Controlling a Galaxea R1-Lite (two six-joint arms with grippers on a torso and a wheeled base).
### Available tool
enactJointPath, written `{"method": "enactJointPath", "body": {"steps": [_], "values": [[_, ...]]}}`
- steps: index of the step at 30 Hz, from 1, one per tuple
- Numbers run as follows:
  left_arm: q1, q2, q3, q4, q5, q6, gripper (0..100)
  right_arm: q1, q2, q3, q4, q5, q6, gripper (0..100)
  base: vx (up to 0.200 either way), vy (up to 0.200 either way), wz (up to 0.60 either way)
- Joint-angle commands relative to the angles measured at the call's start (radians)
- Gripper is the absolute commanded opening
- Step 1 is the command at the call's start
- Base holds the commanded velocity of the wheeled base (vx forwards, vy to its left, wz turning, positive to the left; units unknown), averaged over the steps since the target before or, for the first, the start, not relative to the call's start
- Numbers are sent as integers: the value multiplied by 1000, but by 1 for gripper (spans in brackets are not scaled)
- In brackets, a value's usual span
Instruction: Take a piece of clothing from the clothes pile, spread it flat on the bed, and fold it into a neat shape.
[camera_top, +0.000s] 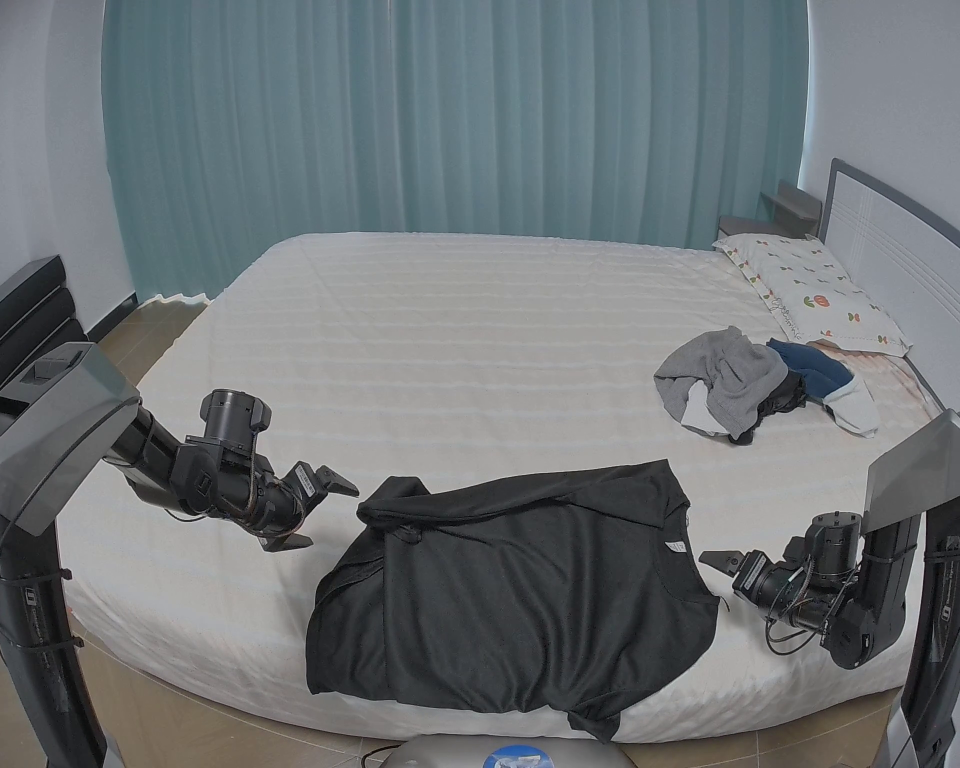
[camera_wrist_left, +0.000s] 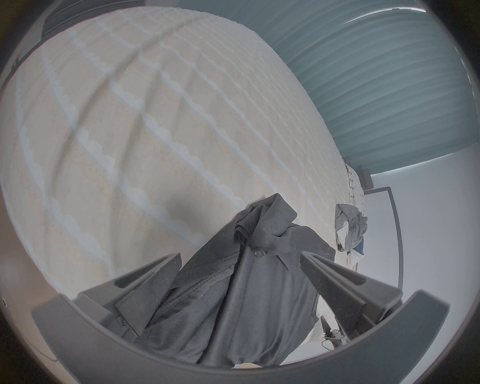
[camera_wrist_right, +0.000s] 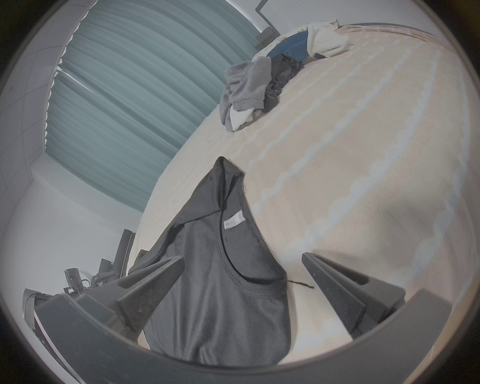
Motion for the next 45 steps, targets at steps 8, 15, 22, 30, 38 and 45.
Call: {"method": "enactJointPath", "body": {"steps": [8,15,22,30,38,45], "values": [[-107,132,-82,-78,159,-6,100,9,-1,26,-10,-7,47,100,0,0,0],[-146,182,-187,-70,183,-59,0,9,-2,28,-10,-9,48,100,0,0,0],[-144,230,-339,-74,274,-91,0,9,-1,31,-12,-9,47,100,0,0,0],[-130,351,-628,-80,439,-249,0,7,1,26,-12,-21,48,100,0,0,0],[-130,414,-704,-103,453,-244,0,10,7,26,-12,-24,48,100,0,0,0],[-118,426,-703,-121,462,-237,100,12,9,28,-12,-24,48,100,0,0,0]]}}
